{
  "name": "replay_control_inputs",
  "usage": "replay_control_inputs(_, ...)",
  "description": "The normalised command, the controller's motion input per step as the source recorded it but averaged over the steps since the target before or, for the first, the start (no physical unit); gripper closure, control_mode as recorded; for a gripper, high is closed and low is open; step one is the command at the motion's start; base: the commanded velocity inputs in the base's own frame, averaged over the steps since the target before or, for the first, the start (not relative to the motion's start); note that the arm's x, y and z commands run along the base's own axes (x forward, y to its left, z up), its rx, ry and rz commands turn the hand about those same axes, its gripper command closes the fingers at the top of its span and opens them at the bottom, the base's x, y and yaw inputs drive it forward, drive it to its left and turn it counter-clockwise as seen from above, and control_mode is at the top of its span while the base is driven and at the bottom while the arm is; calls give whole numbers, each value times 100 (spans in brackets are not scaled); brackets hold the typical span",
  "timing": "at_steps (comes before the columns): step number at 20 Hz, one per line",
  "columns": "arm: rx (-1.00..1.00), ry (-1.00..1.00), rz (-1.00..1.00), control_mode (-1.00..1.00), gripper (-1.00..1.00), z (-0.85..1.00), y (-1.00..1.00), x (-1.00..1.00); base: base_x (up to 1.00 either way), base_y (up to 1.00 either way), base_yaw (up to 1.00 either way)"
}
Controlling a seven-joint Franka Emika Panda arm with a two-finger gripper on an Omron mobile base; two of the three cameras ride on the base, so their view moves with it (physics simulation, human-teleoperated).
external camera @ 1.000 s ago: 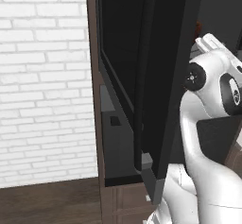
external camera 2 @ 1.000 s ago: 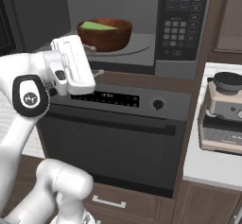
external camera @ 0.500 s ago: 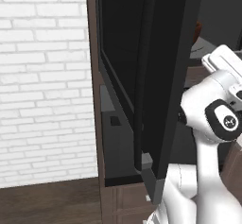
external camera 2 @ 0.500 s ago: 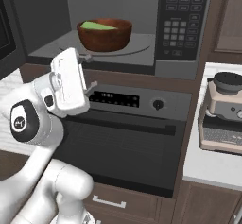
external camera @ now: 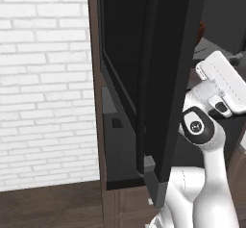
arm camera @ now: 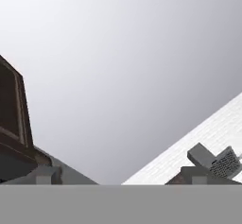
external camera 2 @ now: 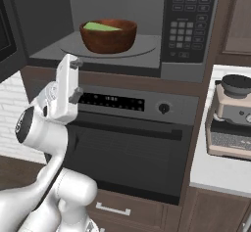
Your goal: Pick the corn from the sink and place it in the bowl. Then pick the bowl and place it in the microwave. Then close the microwave door and press the start button.
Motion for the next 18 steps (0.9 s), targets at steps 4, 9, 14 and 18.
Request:
replay_control_inputs(4,-22,-16,-30,-100,-100,-5,84,-23,0,0,0)
replay_control_inputs(9,-13,-16,-26,-100,-100,-22,61,-48,0,0,0)
replay_control_inputs(14,-1,-9,-12,-100,-100,-49,51,-82,0,0,0)
replay_control_inputs(18,1,0,-1,-100,-100,-44,63,-1,0,0,0)
